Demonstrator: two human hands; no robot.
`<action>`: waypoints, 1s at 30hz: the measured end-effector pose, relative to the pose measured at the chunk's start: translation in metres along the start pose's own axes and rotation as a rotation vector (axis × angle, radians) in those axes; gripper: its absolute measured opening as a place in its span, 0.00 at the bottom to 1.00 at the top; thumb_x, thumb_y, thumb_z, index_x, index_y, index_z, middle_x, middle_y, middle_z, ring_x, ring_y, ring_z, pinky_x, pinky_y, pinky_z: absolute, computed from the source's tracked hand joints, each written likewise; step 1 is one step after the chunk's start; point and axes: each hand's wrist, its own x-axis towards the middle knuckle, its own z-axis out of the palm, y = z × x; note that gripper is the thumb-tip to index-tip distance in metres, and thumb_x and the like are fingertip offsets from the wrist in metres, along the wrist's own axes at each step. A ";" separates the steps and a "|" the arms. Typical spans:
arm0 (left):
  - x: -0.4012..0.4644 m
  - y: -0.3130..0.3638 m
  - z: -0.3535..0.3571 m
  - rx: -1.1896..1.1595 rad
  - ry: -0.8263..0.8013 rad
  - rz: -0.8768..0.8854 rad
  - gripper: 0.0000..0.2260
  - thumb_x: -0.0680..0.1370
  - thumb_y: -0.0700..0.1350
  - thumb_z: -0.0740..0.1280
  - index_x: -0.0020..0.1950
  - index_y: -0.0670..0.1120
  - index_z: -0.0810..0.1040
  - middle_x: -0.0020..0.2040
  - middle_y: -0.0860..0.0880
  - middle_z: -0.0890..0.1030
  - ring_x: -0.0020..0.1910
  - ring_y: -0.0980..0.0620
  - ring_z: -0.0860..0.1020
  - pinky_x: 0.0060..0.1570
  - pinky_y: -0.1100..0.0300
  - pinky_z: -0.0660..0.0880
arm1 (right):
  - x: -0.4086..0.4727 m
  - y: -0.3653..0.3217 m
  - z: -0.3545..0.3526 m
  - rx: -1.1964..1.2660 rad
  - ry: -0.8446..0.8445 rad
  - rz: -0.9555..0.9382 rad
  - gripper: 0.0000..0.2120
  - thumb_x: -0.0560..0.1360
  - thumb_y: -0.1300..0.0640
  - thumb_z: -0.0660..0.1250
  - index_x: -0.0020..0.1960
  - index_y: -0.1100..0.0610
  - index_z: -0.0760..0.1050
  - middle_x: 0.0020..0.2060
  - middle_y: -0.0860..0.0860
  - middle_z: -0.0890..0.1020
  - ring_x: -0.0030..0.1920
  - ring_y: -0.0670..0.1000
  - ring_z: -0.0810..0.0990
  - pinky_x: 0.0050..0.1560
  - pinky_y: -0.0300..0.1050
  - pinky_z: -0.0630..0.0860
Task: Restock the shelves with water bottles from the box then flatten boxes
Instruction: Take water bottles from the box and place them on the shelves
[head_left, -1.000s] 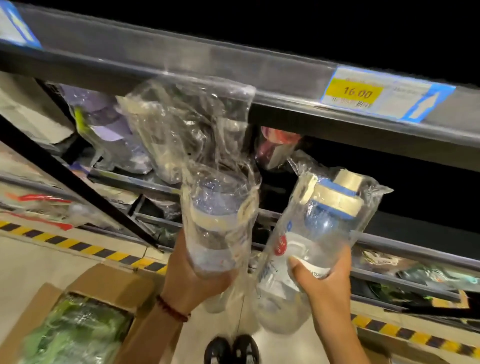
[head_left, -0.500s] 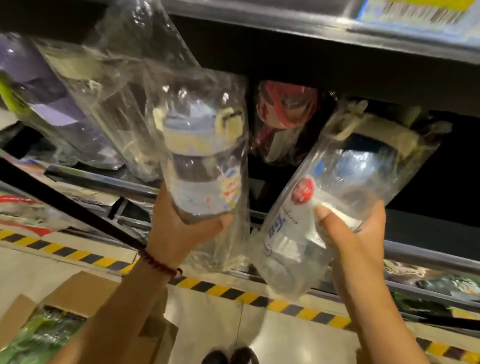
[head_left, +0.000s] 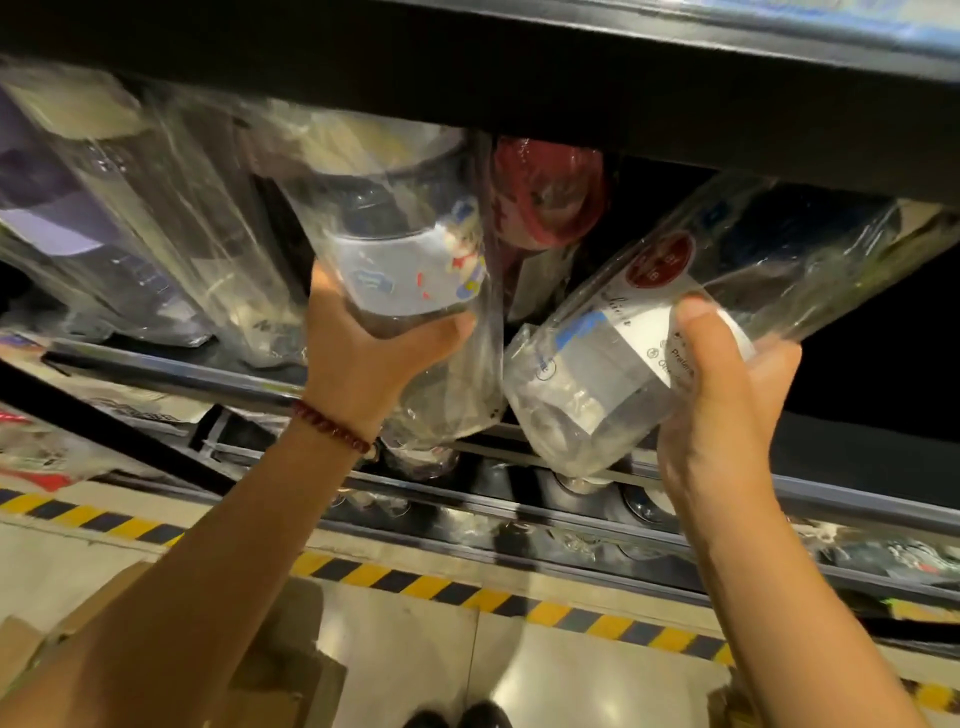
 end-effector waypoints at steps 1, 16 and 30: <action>0.002 -0.001 0.001 0.008 0.012 -0.001 0.32 0.53 0.49 0.76 0.54 0.46 0.71 0.46 0.51 0.80 0.43 0.59 0.82 0.37 0.65 0.78 | 0.000 0.001 0.001 0.005 0.005 -0.007 0.23 0.60 0.53 0.72 0.51 0.50 0.65 0.46 0.47 0.76 0.40 0.39 0.80 0.42 0.38 0.76; 0.023 -0.036 -0.016 0.244 -0.005 -0.066 0.38 0.47 0.49 0.84 0.49 0.54 0.65 0.56 0.45 0.77 0.56 0.48 0.78 0.48 0.64 0.79 | 0.003 0.035 0.019 0.071 -0.060 -0.054 0.48 0.58 0.54 0.76 0.71 0.59 0.55 0.65 0.56 0.71 0.62 0.51 0.77 0.62 0.49 0.75; 0.031 -0.048 -0.041 0.369 -0.176 -0.124 0.47 0.51 0.61 0.79 0.64 0.39 0.73 0.55 0.47 0.81 0.54 0.54 0.81 0.52 0.62 0.79 | -0.004 0.053 0.029 -0.468 -0.416 -0.259 0.38 0.61 0.54 0.79 0.63 0.49 0.59 0.58 0.39 0.68 0.57 0.29 0.71 0.56 0.25 0.68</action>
